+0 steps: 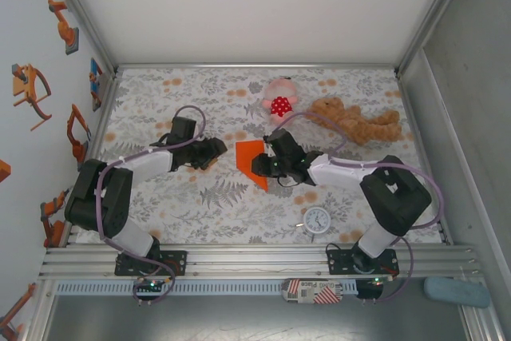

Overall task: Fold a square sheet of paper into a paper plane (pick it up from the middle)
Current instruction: Third fold the triangle at the center of the table, then fourth fold the wing at the center of the table.

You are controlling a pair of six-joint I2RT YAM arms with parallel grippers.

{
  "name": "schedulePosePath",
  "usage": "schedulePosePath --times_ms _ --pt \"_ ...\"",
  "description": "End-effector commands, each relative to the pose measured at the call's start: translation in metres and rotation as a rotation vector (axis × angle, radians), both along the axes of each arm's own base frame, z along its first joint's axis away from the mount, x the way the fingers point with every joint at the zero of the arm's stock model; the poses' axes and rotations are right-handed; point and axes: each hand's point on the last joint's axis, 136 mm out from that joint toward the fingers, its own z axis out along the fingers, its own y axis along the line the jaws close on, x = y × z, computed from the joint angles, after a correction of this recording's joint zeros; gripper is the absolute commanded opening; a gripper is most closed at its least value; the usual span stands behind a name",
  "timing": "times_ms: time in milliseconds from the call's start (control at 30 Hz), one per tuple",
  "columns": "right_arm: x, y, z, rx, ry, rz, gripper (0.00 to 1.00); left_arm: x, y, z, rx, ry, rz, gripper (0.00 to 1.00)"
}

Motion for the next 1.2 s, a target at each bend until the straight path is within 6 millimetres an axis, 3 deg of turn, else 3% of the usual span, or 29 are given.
schedulePosePath --times_ms 0,233,433,567,933,1167 --pt "0.003 -0.007 -0.014 -0.064 0.03 -0.045 0.2 -0.002 -0.016 0.004 -0.068 0.008 -0.004 0.51" --pt "0.005 -0.016 -0.037 -0.141 0.078 -0.068 0.19 -0.01 -0.036 -0.008 -0.085 0.052 -0.04 0.52" --pt "0.005 -0.02 -0.047 -0.168 0.101 -0.08 0.18 -0.015 -0.047 -0.017 -0.106 0.08 -0.055 0.43" --pt "0.004 -0.024 -0.052 -0.178 0.113 -0.087 0.17 -0.016 -0.048 -0.021 -0.107 0.094 -0.051 0.37" --pt "0.001 -0.025 -0.059 -0.185 0.131 -0.085 0.17 -0.019 -0.054 -0.031 -0.108 0.138 -0.059 0.35" --pt "0.002 -0.026 -0.06 -0.186 0.136 -0.089 0.16 -0.018 -0.06 -0.031 -0.126 0.146 -0.076 0.26"
